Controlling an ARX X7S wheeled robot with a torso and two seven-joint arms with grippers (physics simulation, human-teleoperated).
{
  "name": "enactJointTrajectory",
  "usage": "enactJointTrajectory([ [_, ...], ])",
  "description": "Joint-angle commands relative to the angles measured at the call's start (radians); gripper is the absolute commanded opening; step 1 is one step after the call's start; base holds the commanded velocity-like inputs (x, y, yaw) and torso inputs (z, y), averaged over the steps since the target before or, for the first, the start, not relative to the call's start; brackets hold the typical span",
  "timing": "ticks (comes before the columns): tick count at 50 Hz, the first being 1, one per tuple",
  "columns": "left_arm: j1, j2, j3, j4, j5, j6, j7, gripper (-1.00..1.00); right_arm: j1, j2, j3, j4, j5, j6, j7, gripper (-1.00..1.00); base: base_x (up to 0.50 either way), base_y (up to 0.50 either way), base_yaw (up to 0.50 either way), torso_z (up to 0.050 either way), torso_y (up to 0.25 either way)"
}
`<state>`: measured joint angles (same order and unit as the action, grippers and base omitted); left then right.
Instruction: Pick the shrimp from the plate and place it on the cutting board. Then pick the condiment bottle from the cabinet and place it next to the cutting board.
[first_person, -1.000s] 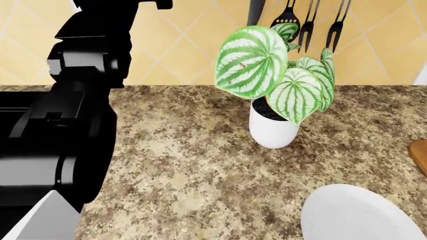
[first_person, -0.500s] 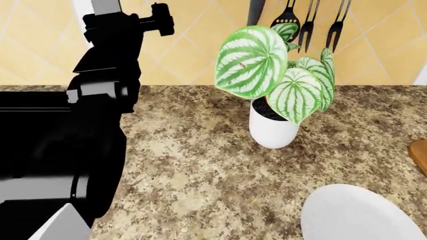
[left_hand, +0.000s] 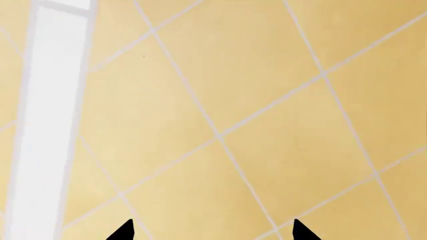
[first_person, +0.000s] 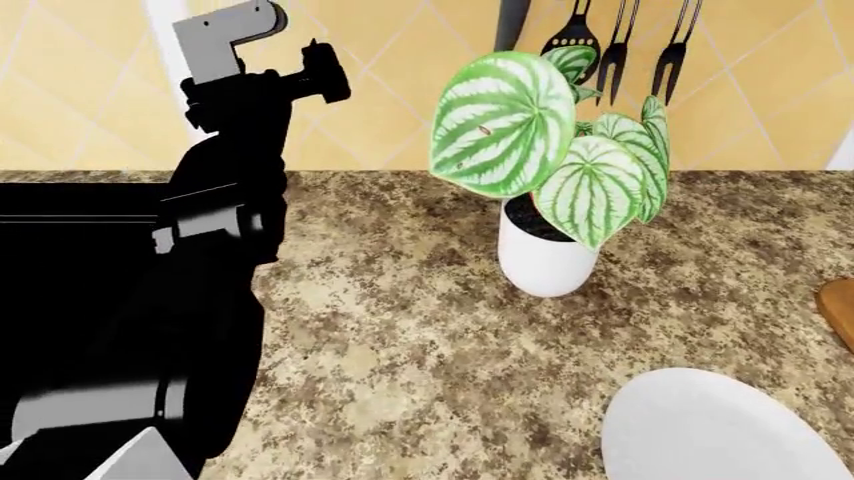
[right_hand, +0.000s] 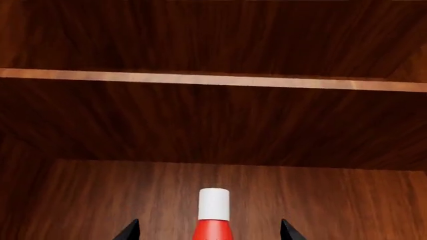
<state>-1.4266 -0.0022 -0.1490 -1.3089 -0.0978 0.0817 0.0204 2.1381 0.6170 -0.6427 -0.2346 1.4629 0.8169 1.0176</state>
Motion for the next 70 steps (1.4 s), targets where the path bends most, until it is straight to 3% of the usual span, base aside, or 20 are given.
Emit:
enactJointTrajectory([
  [1,0.012,0.001,-0.003,0.000,-0.004,0.002,0.012,1.00,0.032,-0.062,-0.050,0.184,-0.084,0.006,-0.112,1.00,0.00,0.00,0.00,0.000,0.000],
  [16,0.014,0.001,0.032,0.000,-0.013,-0.005,0.003,1.00,0.015,-0.150,-0.078,0.383,-0.146,-0.048,-0.249,1.00,0.00,0.00,0.00,0.000,0.000],
  [27,0.015,0.001,0.061,0.000,-0.022,-0.003,-0.003,1.00,-0.039,-0.133,-0.089,0.397,-0.098,0.010,-0.199,1.00,0.00,0.00,0.00,0.000,0.000],
  [58,0.018,0.001,0.063,0.000,-0.020,-0.005,-0.004,1.00,-0.144,-0.156,-0.117,0.528,-0.116,-0.011,-0.246,1.00,0.00,0.00,0.00,0.000,0.000],
  [59,0.017,0.001,0.063,0.000,-0.020,-0.006,-0.005,1.00,-0.146,-0.158,-0.117,0.531,-0.114,-0.010,-0.250,-1.00,0.00,0.00,0.00,0.000,0.000],
  [70,0.015,0.001,0.063,0.000,-0.020,-0.008,-0.010,1.00,-0.146,-0.164,-0.116,0.517,-0.109,-0.009,-0.259,-1.00,0.01,0.00,0.00,0.000,0.000],
])
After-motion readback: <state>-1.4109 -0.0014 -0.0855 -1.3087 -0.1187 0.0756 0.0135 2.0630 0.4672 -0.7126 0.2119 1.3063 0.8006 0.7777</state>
